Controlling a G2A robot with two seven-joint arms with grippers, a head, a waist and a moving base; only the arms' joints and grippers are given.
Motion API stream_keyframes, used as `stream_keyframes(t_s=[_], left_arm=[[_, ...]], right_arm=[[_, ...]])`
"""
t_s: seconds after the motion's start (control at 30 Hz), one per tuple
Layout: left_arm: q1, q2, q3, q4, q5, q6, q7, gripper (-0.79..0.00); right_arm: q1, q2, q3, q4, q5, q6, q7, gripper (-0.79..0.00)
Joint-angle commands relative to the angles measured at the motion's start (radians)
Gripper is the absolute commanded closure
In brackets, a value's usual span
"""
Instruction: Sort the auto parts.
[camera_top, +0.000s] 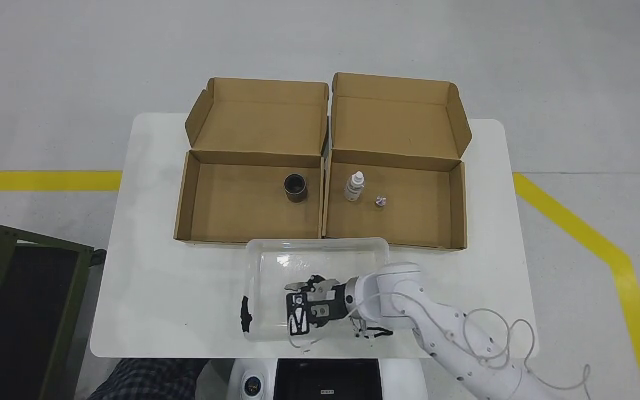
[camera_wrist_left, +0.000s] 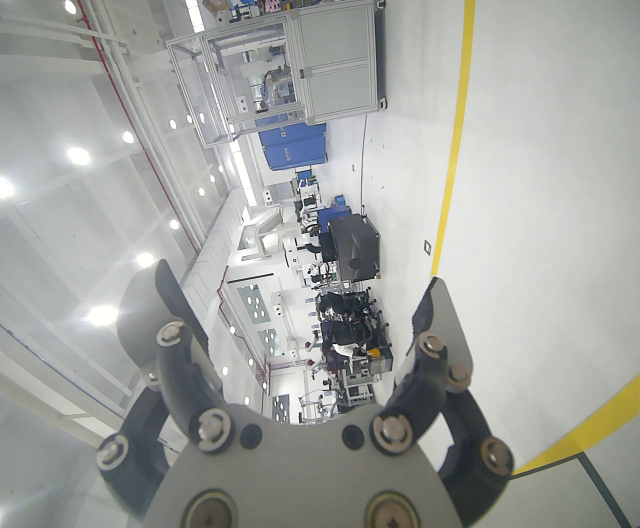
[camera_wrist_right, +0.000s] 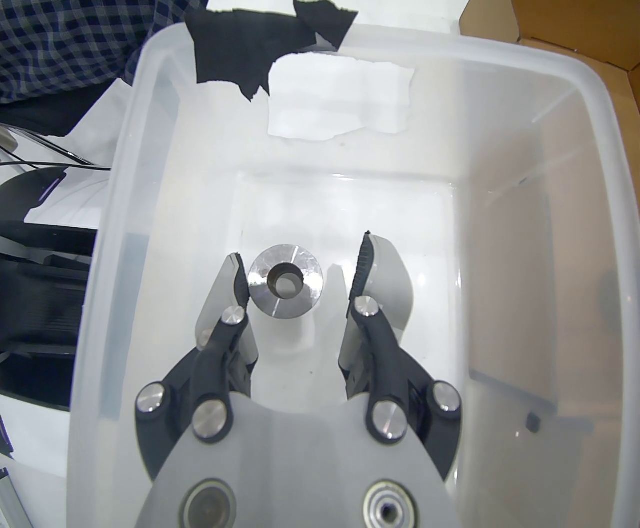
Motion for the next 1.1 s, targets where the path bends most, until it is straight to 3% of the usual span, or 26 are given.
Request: stream_keyframes(t_s=[0.0,0.2,0.67,0.8,0.93,0.97,1.0,1.07], left_arm=[[0.0,0.0,0.0,0.0,0.0,0.0,0.0,-0.785],[0.0,0.0,0.0,0.0,0.0,0.0,0.0,-0.785],[0.0,0.0,0.0,0.0,0.0,0.0,0.0,-0.785],[0.0,0.0,0.0,0.0,0.0,0.0,0.0,-0.785],[0.0,0.0,0.0,0.0,0.0,0.0,0.0,-0.785],[0.0,0.0,0.0,0.0,0.0,0.0,0.0,-0.785],[0.0,0.0,0.0,0.0,0.0,0.0,0.0,-0.785],[0.0,0.0,0.0,0.0,0.0,0.0,0.0,-0.785]], right_arm=[[0.001,0.0,-0.002,0.0,0.0,-0.001,0.004,-0.422],[0.003,0.0,-0.011,0.001,-0.003,0.001,0.009,-0.514],[0.01,-0.001,-0.029,0.021,-0.003,0.008,0.001,-0.489],[0.013,-0.002,-0.033,0.033,0.008,0.005,-0.008,-0.296],[0.017,-0.003,-0.035,0.044,0.026,0.006,-0.015,-0.237],[0.017,-0.004,-0.035,0.045,0.03,0.008,-0.016,-0.188],[0.017,-0.004,-0.035,0.045,0.032,0.009,-0.017,-0.04],[0.016,-0.004,-0.031,0.049,0.045,0.016,-0.032,0.0]])
